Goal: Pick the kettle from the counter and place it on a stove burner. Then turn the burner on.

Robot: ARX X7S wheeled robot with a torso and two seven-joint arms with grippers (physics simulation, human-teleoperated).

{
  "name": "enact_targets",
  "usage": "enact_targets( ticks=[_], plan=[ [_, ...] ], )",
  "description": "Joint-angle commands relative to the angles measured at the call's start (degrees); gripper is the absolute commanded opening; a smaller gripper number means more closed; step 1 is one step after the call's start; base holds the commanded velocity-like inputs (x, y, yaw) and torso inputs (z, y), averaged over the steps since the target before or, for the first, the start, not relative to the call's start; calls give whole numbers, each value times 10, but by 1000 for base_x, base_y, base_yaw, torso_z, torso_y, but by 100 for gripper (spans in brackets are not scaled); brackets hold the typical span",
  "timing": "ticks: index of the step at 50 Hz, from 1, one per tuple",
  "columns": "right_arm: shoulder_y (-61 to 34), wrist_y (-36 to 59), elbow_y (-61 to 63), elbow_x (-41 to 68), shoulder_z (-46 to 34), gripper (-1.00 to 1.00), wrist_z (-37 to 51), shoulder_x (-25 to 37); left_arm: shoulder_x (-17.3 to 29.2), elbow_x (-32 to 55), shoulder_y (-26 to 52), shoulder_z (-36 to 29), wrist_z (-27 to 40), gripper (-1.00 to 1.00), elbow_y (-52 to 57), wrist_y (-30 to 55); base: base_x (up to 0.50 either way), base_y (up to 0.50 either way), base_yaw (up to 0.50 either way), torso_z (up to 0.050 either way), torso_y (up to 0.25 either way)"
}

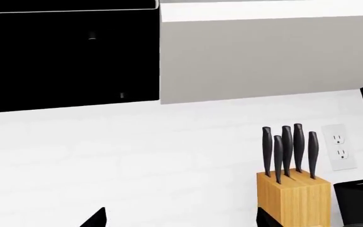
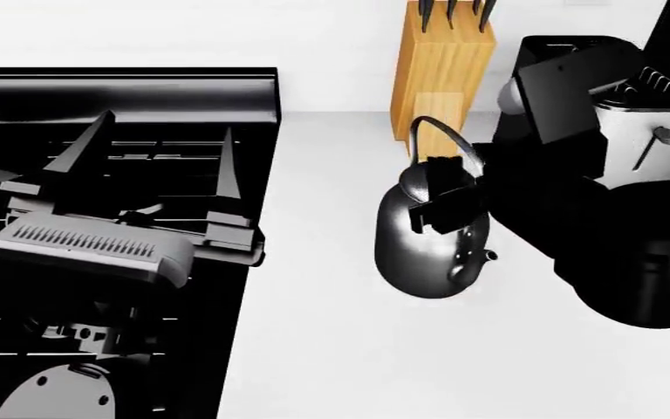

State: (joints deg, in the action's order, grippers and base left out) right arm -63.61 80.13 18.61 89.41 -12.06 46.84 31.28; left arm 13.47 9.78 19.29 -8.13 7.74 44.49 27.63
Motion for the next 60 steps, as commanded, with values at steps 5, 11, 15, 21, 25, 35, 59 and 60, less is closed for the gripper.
enact_targets(
  ticks=[5, 11, 15, 21, 25, 35, 59, 60],
  plan=[
    [5, -14, 1, -20, -15, -100, -19, 5, 4, 4, 1, -2, 5, 100, 0, 0, 0, 0, 0, 0, 0],
    [4, -16, 3, -15, -17, -100, -14, 7, 6, 6, 1, -3, 7, 100, 3, 1, 0, 0, 0, 0, 0],
    [3, -17, 4, -9, -18, -100, -9, 8, 7, 6, 0, -4, 9, 100, 2, -1, 0, 0, 0, 0, 0],
    [0, -23, 6, -12, -18, -100, -9, 13, 8, 8, 0, -4, 10, 100, 3, -2, 0, 0, 0, 0, 0],
    [-8, -28, 6, -8, -13, -100, -3, 14, 9, 10, 2, -5, 12, 100, 5, 1, 0, 0, 0, 0, 0],
    [-35, -42, 0, 4, -2, -100, 10, 13, 12, 12, 2, -6, 15, 100, 8, 1, 0, 0, 0, 0, 0],
    [-67, -69, 36, -32, -8, -100, -15, 11, 19, 22, 4, -3, 23, 100, 15, 5, 0, 0, 0, 0, 1],
    [-70, -69, 36, -32, -9, -100, -15, 11, 19, 23, 4, -2, 23, 100, 15, 5, 0, 0, 0, 0, 0]
  ],
)
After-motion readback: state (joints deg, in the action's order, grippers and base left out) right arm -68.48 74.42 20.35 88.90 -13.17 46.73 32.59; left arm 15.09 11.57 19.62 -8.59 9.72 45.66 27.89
